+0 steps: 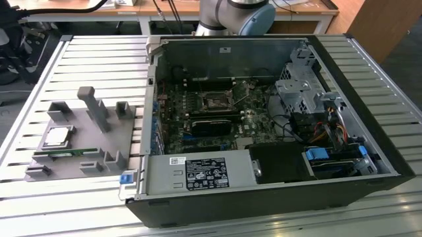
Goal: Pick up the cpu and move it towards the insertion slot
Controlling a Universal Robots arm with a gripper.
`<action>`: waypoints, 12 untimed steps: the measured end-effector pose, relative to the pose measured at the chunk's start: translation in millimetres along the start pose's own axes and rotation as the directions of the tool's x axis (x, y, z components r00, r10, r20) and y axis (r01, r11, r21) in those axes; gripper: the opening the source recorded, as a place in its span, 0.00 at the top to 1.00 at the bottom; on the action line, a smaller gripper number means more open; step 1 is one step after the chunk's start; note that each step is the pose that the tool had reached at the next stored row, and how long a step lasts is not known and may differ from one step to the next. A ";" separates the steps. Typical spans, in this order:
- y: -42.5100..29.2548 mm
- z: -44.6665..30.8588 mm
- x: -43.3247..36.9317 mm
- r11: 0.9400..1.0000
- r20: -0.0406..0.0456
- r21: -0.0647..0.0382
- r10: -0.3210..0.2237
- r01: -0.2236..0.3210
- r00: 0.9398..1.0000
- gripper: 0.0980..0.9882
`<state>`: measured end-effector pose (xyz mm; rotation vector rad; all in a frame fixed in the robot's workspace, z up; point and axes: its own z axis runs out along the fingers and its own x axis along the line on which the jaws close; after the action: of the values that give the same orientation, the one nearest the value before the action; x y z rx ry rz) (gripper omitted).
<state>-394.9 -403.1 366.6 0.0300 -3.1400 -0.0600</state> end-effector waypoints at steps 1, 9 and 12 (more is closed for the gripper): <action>0.0 0.2 2.0 1.000 0.000 0.000 0.000 0.000 1.000 0.99; -2.2 1.2 17.5 1.000 0.000 0.000 0.000 0.000 1.000 0.99; -3.6 1.4 21.8 1.000 0.000 0.000 0.000 0.000 1.000 0.99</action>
<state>-416.6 -407.1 365.0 0.0301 -3.1400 -0.0600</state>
